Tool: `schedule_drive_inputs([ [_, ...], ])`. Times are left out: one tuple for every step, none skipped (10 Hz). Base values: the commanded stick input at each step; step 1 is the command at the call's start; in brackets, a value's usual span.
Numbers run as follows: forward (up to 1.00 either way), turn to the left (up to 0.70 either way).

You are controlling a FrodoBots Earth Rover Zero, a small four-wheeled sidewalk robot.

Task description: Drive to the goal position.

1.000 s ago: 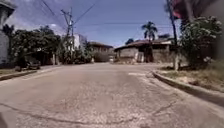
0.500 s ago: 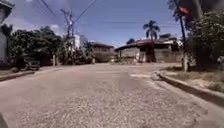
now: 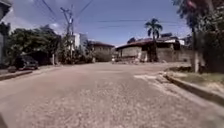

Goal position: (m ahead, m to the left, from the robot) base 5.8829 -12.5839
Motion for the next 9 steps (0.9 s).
schedule_drive_inputs([
  [0.7,0.0],
  [0.7,0.0],
  [0.7,0.0],
  [0.7,0.0],
  [0.7,0.0],
  [0.7,0.0],
  [0.7,0.0],
  [0.7,0.0],
  [0.7,0.0],
])
